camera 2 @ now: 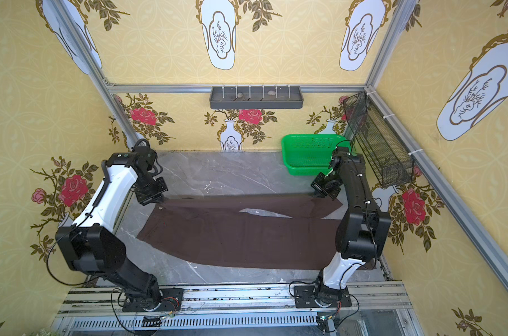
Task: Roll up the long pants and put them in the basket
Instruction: Fold the long pant at the center of the board.
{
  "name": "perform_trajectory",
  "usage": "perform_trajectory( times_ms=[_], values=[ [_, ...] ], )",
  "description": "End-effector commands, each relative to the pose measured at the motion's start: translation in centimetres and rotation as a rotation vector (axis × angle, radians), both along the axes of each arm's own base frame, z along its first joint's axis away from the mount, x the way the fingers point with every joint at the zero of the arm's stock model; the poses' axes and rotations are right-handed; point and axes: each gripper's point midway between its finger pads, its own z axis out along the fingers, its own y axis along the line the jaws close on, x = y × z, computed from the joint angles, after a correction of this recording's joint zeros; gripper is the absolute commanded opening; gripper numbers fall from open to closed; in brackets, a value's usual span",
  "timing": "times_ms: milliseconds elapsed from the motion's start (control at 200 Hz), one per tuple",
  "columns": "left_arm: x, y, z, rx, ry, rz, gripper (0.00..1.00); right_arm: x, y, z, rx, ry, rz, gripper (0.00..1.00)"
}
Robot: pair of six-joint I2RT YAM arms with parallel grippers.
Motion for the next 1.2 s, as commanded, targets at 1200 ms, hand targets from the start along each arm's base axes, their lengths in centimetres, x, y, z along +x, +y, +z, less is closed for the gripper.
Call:
perform_trajectory(
  times_ms=[1200],
  values=[
    [-5.8,-1.5,-5.8,-0.09,0.038,0.082,0.31,-12.8,0.8,-7.9,-0.051,0.315,-0.063,0.3]
  ],
)
